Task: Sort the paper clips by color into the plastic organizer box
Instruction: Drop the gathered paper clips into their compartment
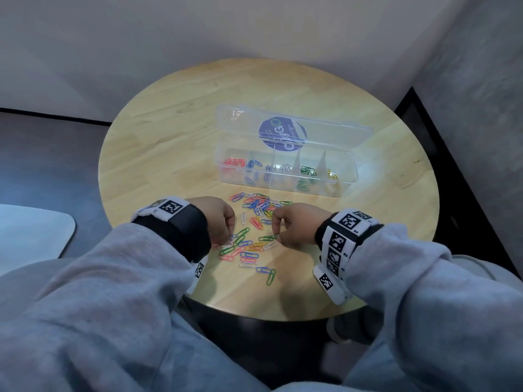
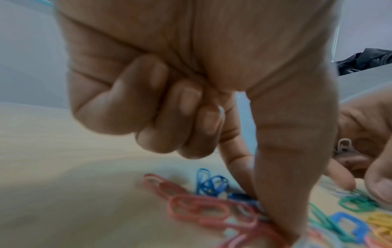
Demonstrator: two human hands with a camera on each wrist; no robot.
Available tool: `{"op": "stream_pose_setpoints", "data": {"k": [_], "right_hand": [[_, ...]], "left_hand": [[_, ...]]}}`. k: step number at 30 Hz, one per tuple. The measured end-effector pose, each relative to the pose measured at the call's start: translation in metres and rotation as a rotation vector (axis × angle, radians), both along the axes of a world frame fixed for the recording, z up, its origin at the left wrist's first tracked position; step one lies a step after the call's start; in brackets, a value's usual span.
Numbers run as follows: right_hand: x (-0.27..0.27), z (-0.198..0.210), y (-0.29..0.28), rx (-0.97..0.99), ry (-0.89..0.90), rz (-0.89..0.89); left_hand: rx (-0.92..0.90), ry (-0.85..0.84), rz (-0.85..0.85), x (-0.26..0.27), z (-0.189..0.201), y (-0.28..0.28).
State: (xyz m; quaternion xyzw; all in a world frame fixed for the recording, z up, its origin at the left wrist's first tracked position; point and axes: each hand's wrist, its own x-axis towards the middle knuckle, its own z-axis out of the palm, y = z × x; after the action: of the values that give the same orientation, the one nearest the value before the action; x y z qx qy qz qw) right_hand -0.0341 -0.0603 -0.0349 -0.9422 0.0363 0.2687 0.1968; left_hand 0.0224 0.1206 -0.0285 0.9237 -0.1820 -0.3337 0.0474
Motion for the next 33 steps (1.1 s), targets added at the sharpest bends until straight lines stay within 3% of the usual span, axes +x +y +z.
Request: {"op": "stream_pose_setpoints", "data": {"k": [11, 18, 24, 29, 33], "right_hand": [[0.003, 0.004, -0.002, -0.05, -0.058, 0.017], [0.006, 0.005, 0.002, -0.078, 0.022, 0.06], [0.004, 0.007, -0.009, 0.065, 0.08, -0.082], [0.004, 0.008, -0.018, 0.396, 0.101, -0.305], [0.004, 0.006, -0.018, 0.541, 0.137, -0.352]], "left_hand": [[-0.093, 0.057, 0.034, 0.006, -0.003, 0.004], [-0.011, 0.03, -0.005, 0.001, -0.006, 0.002], [-0.051, 0.04, -0.035, -0.001, -0.004, -0.001], [-0.1, 0.071, -0.062, -0.002, -0.003, -0.002], [-0.07, 0.056, -0.095, 0.0, -0.002, -0.002]]}}
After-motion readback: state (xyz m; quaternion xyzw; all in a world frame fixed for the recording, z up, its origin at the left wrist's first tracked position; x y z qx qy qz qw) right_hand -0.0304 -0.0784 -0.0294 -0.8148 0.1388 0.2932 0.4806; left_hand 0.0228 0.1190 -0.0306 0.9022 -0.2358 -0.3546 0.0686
